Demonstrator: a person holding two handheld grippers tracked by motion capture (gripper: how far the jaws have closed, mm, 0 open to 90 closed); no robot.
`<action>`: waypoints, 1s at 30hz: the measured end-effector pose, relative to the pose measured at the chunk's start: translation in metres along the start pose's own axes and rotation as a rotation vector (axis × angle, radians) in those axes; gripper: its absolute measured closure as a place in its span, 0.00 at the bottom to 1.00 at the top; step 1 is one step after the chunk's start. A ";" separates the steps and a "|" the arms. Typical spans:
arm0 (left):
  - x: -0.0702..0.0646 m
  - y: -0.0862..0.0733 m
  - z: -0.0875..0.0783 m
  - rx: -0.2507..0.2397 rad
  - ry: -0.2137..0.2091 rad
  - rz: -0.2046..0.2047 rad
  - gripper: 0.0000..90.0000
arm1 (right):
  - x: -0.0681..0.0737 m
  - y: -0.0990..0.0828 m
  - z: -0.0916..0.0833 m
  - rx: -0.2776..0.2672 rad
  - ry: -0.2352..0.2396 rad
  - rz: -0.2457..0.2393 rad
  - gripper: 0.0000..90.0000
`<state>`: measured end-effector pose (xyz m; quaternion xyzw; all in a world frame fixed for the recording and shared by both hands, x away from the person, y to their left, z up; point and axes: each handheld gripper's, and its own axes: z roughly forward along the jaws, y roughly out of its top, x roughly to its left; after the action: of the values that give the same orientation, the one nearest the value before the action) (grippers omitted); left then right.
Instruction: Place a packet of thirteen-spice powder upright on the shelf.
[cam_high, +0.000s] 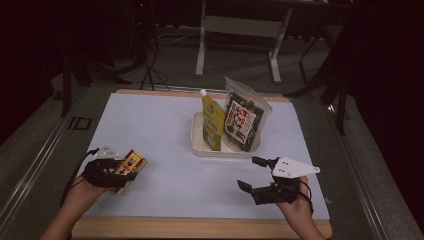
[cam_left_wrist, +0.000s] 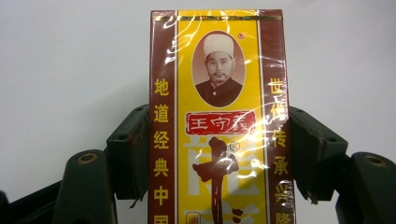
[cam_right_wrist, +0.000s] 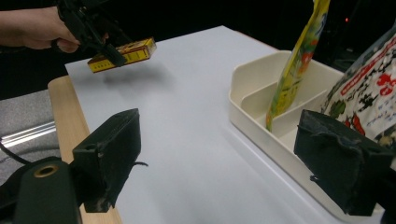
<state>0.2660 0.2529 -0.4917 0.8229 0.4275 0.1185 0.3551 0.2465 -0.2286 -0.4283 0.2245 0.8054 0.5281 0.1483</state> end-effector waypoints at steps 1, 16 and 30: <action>0.000 0.000 0.000 0.000 0.000 0.000 0.36 | 0.000 0.001 0.000 -0.006 0.000 -0.007 0.16; -0.063 0.036 0.001 -0.130 -0.120 0.139 0.36 | 0.000 0.008 0.003 -0.017 -0.003 0.044 0.15; -0.099 0.055 0.018 -0.214 -0.227 0.188 0.36 | 0.011 0.019 0.017 -0.070 -0.013 0.001 0.12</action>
<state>0.2493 0.1451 -0.4561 0.8247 0.2911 0.1024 0.4739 0.2492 -0.2034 -0.4180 0.2229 0.7853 0.5546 0.1613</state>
